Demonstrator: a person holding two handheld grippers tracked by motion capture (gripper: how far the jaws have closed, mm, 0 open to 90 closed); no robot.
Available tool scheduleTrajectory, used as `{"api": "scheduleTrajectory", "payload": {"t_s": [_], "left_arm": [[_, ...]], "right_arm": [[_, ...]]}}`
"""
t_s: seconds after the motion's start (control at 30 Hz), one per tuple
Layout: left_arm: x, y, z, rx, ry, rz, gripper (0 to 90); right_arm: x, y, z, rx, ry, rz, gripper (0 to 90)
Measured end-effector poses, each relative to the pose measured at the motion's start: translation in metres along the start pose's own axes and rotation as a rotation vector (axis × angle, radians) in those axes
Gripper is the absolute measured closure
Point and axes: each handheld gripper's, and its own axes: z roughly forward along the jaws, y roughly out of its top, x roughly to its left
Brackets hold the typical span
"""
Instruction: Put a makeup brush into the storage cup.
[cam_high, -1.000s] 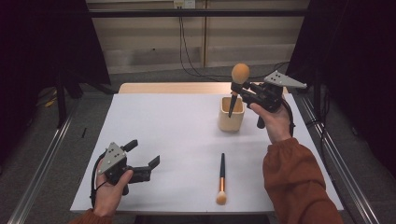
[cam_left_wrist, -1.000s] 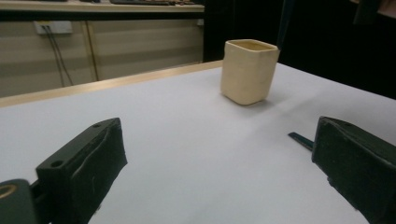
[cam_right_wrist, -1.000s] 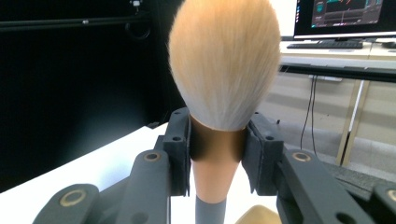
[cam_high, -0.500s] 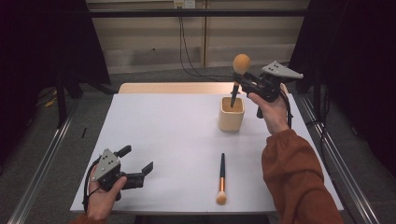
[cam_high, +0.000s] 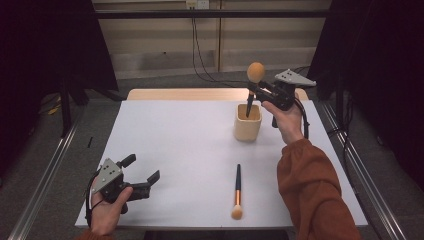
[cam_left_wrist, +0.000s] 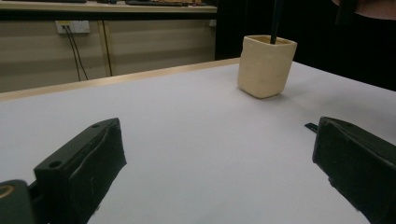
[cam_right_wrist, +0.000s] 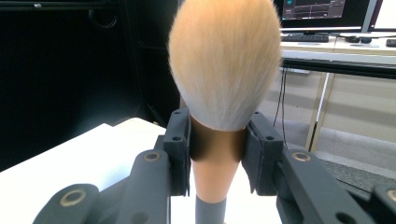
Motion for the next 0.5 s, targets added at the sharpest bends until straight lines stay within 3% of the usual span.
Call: {"api": "scheduleTrajectory", "payload": {"t_s": [0.23,0.33,0.5], "left_arm": [[0.002,-0.001,0.000,0.002,0.002,-0.013,1.7],[0.000,0.001,-0.002,-0.002,-0.014,0.011,2.1],[0.001,0.000,-0.005,-0.007,-0.003,0.015,1.9]], "right_arm": [[-0.001,-0.013,0.002,0.027,0.000,0.009,66.3],[-0.002,-0.020,0.002,0.034,0.001,0.015,66.3],[-0.004,-0.031,0.002,0.045,-0.002,0.031,66.3]]}}
